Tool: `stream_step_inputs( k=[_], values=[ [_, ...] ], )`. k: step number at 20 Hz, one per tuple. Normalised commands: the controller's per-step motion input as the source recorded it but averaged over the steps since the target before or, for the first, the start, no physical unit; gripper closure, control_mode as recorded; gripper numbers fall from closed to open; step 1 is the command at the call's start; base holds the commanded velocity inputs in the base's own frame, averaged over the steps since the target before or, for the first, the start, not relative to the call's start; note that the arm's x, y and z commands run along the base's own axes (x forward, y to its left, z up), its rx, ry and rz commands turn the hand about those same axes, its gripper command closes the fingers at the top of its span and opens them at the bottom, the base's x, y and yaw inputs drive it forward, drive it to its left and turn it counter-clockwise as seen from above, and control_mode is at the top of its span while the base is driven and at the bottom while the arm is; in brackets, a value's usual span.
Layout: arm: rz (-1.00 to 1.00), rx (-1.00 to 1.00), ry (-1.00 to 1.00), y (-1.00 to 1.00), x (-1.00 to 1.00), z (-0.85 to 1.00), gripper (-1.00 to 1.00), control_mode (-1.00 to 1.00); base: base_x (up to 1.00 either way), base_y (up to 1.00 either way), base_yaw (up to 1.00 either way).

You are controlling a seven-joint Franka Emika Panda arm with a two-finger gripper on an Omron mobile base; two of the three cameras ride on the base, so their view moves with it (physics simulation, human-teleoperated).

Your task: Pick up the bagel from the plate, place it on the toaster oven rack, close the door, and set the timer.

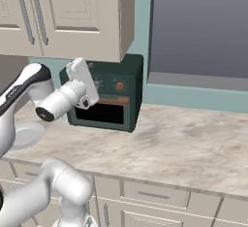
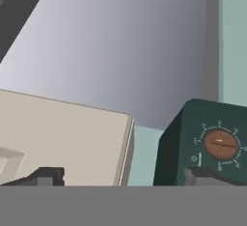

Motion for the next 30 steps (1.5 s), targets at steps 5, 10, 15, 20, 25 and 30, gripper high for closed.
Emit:
stream_step_inputs(
  k=[5, 10, 15, 20, 25, 30],
  values=[
    [0.0, 0.03, 0.41, -0.46, -0.93, 1.0, -1.0, -1.0, 0.0, 0.0, 0.0],
    [0.03, 0.01, 0.42, -0.11, -0.84, 1.0, -1.0, -1.0, 0.0, 0.0, 0.0],
    [0.1, 0.0, 0.12, 0.0, -0.64, 1.0, -1.0, -1.0, 0.0, 0.0, 0.0],
    [0.08, -0.01, -0.15, 0.0, -0.44, 1.0, -1.0, -1.0, 0.0, 0.0, 0.0],
    [0.03, -0.01, -0.36, 0.19, -0.15, 1.0, -1.0, -1.0, 0.0, 0.0, 0.0],
    [0.15, -0.08, -0.41, 0.15, -0.15, 1.0, -1.0, -1.0, 0.0, 0.0, 0.0]
  ],
)
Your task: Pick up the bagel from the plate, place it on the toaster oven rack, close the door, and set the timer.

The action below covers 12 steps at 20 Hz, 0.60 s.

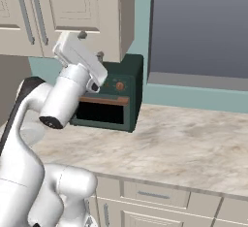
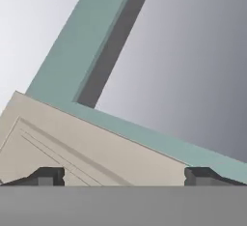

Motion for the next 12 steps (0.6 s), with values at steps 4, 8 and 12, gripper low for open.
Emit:
stream_step_inputs(
  k=[4, 8, 12],
  values=[
    [0.12, -0.11, -0.41, 0.1, -0.17, 0.69, -1.0, -1.0, 0.0, 0.0, 0.0],
    [0.05, -0.57, -0.13, 0.0, -0.52, 0.31, -1.0, -1.0, 0.0, 0.0, 0.0],
    [0.04, -0.84, 0.02, 0.0, -0.53, 0.29, -1.0, -1.0, 0.0, 0.0, 0.0]
  ],
)
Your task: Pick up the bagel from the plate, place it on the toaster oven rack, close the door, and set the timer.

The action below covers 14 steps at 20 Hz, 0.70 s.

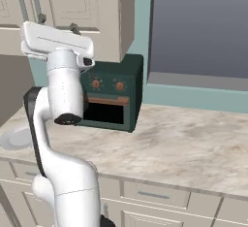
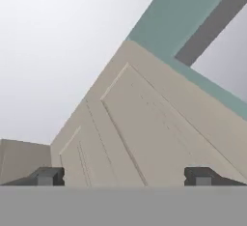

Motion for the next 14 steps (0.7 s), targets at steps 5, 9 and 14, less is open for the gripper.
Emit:
stream_step_inputs(
  k=[5, 9, 14],
  values=[
    [0.01, -0.82, 0.0, 0.0, -0.39, 0.4, -1.0, -1.0, 0.0, 0.0, 0.0],
    [0.0, -0.75, 0.04, -0.01, -0.31, 0.1, -1.0, -1.0, 0.0, 0.0, 0.0],
    [-0.06, -0.68, 0.3, -0.09, -0.48, -0.1, -1.0, -1.0, 0.0, 0.0, 0.0]
  ],
)
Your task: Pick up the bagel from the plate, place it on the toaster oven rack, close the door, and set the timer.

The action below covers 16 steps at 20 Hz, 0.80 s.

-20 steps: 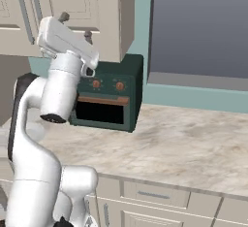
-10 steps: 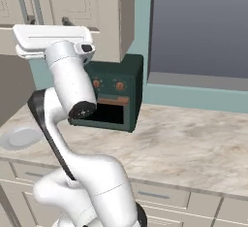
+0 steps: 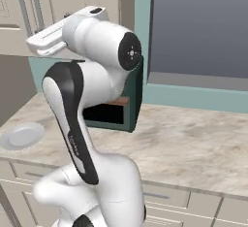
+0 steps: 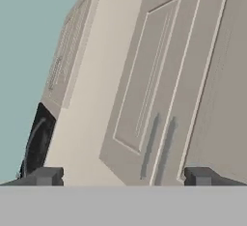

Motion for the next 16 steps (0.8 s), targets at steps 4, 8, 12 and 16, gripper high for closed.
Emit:
stream_step_inputs(
  k=[4, 8, 12, 16],
  values=[
    [-0.18, -0.63, 0.42, 0.13, -0.77, -0.8, -1.0, -1.0, 0.0, 0.0, 0.0],
    [-0.34, -0.48, 0.34, 0.12, -0.56, -1.0, -1.0, -1.0, 0.0, 0.0, 0.0],
    [-0.57, -0.23, 0.21, -0.04, 0.14, -0.66, -1.0, -1.0, 0.0, 0.0, 0.0],
    [-0.6, -0.16, 0.21, -0.18, 0.51, -0.49, -1.0, -1.0, 0.0, 0.0, 0.0]
  ],
)
